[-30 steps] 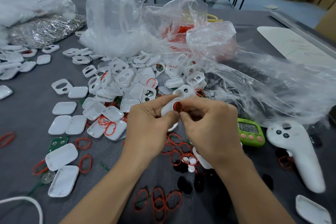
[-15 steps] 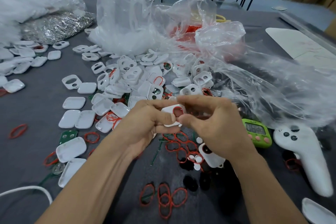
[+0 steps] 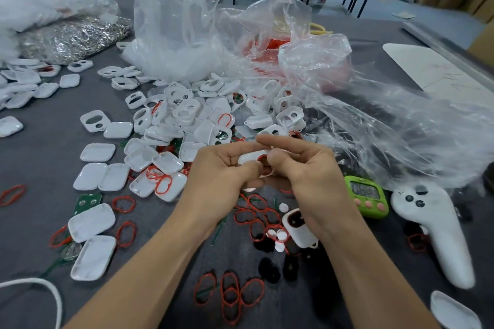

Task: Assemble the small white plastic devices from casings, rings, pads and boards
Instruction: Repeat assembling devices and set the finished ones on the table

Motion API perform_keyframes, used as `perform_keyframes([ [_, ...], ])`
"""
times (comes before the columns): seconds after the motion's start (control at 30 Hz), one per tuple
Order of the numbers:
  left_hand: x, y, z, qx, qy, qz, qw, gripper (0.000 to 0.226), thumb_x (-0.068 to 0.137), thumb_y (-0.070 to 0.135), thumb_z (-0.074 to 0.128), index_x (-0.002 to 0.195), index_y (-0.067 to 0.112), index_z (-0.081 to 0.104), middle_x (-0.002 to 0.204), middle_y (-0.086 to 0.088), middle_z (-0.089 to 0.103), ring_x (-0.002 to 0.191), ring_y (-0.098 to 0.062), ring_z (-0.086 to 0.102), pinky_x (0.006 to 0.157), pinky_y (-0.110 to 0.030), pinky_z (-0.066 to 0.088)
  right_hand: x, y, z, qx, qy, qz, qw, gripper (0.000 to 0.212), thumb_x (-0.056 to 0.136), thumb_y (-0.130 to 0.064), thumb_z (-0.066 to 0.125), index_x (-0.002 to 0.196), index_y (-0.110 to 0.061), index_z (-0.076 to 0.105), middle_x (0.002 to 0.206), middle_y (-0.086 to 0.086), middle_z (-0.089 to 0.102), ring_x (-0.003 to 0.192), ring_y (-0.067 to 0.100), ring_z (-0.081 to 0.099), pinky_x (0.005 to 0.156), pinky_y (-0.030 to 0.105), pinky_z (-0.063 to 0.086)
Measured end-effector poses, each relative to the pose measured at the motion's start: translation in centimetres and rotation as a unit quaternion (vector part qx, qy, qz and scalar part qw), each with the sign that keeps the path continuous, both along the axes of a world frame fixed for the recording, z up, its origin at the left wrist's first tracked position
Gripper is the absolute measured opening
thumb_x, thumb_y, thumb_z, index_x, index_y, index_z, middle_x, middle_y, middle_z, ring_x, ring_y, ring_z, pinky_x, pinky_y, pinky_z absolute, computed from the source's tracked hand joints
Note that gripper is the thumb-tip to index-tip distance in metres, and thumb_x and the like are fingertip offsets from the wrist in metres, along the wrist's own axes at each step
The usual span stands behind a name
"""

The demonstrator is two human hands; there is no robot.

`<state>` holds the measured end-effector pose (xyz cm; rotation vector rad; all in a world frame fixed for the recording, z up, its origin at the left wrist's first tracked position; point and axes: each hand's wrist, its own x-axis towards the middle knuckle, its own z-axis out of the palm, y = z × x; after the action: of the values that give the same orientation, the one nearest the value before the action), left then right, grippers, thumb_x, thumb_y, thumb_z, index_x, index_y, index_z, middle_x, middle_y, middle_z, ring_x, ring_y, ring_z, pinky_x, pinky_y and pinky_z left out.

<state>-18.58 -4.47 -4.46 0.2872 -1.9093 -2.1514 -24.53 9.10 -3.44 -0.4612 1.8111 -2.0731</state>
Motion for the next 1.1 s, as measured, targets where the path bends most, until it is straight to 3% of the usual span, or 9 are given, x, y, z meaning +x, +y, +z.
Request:
perform_keyframes([
  [0.1, 0.1, 0.5, 0.2, -0.041, 0.011, 0.024, 0.999, 0.045, 0.093, -0.010, 0.060, 0.097, 0.029, 0.083, 0.092, -0.007, 0.080, 0.092, -0.037, 0.076, 0.079, -0.047, 0.064, 0.4, -0.4, -0.6, 0.029, 0.054, -0.045, 0.997, 0.035, 0.096, 0.007, 0.060, 0.100, -0.021, 0.081, 0.081, 0.006, 0.079, 0.069, 0.020, 0.076, 0.064, 0.032, 0.063],
  [0.23, 0.4, 0.9, 0.1, -0.129, 0.024, 0.060, 0.990, 0.041, 0.093, 0.003, 0.061, 0.099, 0.038, 0.081, 0.086, 0.005, 0.080, 0.083, -0.029, 0.076, 0.073, -0.044, 0.064, 0.7, -1.1, -1.1, 0.081, 0.116, -0.083, 0.986, 0.031, 0.095, 0.001, 0.061, 0.105, -0.021, 0.080, 0.086, -0.001, 0.080, 0.080, 0.016, 0.078, 0.075, 0.032, 0.062],
  [0.43, 0.3, 0.5, 0.0, -0.189, 0.029, 0.132, 0.973, 0.038, 0.090, 0.008, 0.069, 0.088, 0.045, 0.079, 0.079, 0.024, 0.076, 0.073, 0.004, 0.071, 0.065, -0.010, 0.052, 1.1, -1.1, -0.8, 0.152, 0.154, -0.113, 0.970, 0.016, 0.095, -0.025, 0.067, 0.103, -0.028, 0.080, 0.088, -0.011, 0.079, 0.085, 0.010, 0.077, 0.082, 0.040, 0.063],
  [0.57, 0.7, 0.7, -0.4, -0.318, 0.026, 0.155, 0.935, 0.040, 0.090, 0.017, 0.073, 0.119, 0.045, 0.072, 0.090, 0.050, 0.060, 0.097, 0.021, 0.061, 0.083, -0.001, 0.044, 2.2, -1.7, -0.3, 0.106, 0.100, -0.061, 0.987, 0.010, 0.087, -0.044, 0.071, 0.092, -0.040, 0.079, 0.087, -0.012, 0.080, 0.086, 0.007, 0.077, 0.080, 0.030, 0.062],
  [0.67, 0.6, 0.9, -0.7, -0.247, 0.056, 0.078, 0.964, 0.050, 0.080, 0.018, 0.072, 0.124, 0.042, 0.072, 0.134, 0.032, 0.061, 0.126, 0.016, 0.052, 0.105, -0.016, 0.046, 1.4, -1.4, 0.1, 0.024, -0.006, -0.100, 0.995, 0.016, 0.090, -0.010, 0.076, 0.094, -0.025, 0.079, 0.086, 0.002, 0.080, 0.081, 0.014, 0.077, 0.070, 0.025, 0.059],
  [0.73, 0.3, 0.9, -0.4, -0.173, 0.064, 0.071, 0.980, 0.053, 0.077, 0.023, 0.072, 0.126, 0.046, 0.070, 0.144, 0.025, 0.057, 0.130, 0.015, 0.049, 0.102, -0.018, 0.050, 0.9, -1.0, 0.4, -0.020, -0.083, -0.101, 0.991, 0.021, 0.091, 0.006, 0.069, 0.096, -0.012, 0.078, 0.085, 0.011, 0.079, 0.071, 0.017, 0.075, 0.060, 0.021, 0.056],
  [0.83, 0.1, 0.8, -0.4, -0.045, 0.048, 0.081, 0.995, 0.057, 0.080, 0.016, 0.078, 0.132, 0.036, 0.068, 0.125, 0.016, 0.072, 0.121, 0.000, 0.064, 0.092, -0.022, 0.057, 0.6, -0.7, 0.7, -0.041, -0.127, -0.087, 0.987, 0.023, 0.092, 0.009, 0.066, 0.093, -0.010, 0.079, 0.086, 0.015, 0.079, 0.069, 0.020, 0.075, 0.057, 0.023, 0.056],
  [0.93, -0.1, 0.3, -0.1, -0.024, 0.012, 0.088, 0.996, 0.032, 0.091, 0.002, 0.070, 0.109, 0.026, 0.081, 0.094, -0.002, 0.081, 0.088, -0.012, 0.075, 0.073, -0.023, 0.058, 0.4, -0.5, 0.8, -0.011, -0.106, -0.084, 0.991, 0.019, 0.093, 0.005, 0.068, 0.097, -0.011, 0.078, 0.083, 0.013, 0.079, 0.069, 0.019, 0.076, 0.057, 0.022, 0.057],
  [1.1, -0.2, 0.0, 0.2, 0.022, -0.017, 0.117, 0.993, 0.020, 0.089, -0.002, 0.071, 0.088, 0.014, 0.083, 0.081, -0.009, 0.080, 0.067, -0.013, 0.073, 0.056, -0.020, 0.056, 0.6, -0.2, 0.6, 0.141, 0.072, -0.138, 0.978, 0.011, 0.083, -0.014, 0.084, 0.080, -0.023, 0.079, 0.068, -0.007, 0.076, 0.061, 0.009, 0.074, 0.059, 0.018, 0.055],
])
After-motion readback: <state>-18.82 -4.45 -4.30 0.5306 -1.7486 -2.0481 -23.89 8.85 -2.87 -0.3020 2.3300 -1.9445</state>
